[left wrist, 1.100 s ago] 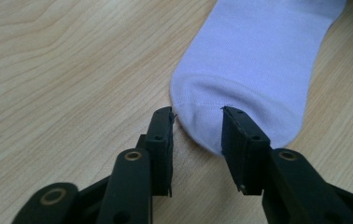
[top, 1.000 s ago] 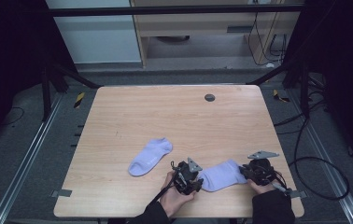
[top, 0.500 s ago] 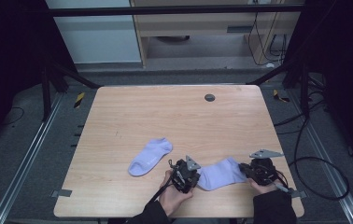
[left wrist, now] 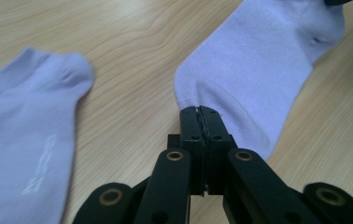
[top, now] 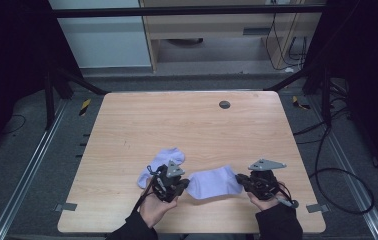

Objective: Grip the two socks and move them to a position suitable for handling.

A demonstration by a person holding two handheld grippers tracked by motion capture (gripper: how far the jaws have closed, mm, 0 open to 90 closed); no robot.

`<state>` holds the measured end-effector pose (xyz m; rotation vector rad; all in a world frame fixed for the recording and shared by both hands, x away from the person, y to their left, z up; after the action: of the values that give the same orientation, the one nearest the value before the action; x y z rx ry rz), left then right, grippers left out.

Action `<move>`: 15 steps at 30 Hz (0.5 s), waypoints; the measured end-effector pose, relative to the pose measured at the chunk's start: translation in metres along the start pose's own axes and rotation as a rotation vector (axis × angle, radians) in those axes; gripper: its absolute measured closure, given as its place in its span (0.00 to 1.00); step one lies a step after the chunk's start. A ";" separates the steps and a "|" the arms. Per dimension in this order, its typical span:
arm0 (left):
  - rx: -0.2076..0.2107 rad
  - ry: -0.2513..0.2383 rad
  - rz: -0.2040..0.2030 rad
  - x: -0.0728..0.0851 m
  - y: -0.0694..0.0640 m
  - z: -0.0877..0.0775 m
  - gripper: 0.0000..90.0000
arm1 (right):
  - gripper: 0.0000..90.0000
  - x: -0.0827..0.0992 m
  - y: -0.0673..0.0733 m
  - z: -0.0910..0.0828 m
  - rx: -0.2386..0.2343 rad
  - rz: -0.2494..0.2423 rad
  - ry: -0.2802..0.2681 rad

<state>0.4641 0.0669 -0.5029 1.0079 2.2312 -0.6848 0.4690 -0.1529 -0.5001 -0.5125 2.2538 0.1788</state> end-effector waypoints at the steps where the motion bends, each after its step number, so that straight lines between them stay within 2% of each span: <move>1: -0.007 0.002 -0.002 0.003 0.004 -0.003 0.99 | 0.96 -0.001 0.005 0.002 -0.008 -0.003 0.002; 2: -0.007 0.002 -0.002 0.003 0.004 -0.003 0.99 | 0.96 -0.001 0.005 0.002 -0.008 -0.003 0.002; 4: -0.020 0.009 -0.019 0.013 0.013 -0.011 0.99 | 0.96 -0.004 0.021 0.008 -0.029 -0.027 0.008; 6: -0.023 0.006 -0.034 0.019 0.019 -0.016 0.99 | 0.96 -0.005 0.031 0.011 -0.042 -0.039 0.016; 7: -0.023 0.006 -0.034 0.019 0.019 -0.016 0.99 | 0.96 -0.005 0.031 0.011 -0.042 -0.039 0.016; 11: -0.040 0.016 -0.058 0.031 0.030 -0.025 0.99 | 0.96 -0.004 0.049 0.020 -0.063 -0.059 0.037; 15: -0.047 0.031 -0.065 0.039 0.034 -0.027 0.99 | 0.96 -0.002 0.057 0.024 -0.077 -0.063 0.045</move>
<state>0.4612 0.1232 -0.5181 0.9329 2.3048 -0.6463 0.4629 -0.0937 -0.5164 -0.6332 2.2779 0.2240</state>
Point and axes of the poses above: each handheld gripper's, and its own axes: z roughly forward along the jaws, x roughly out of its underside, y roughly to its left, the point moved 8 cm from there along z, roughly forward along the jaws, and after that the axes turned 12 degrees about x, right-handed, at the moved point
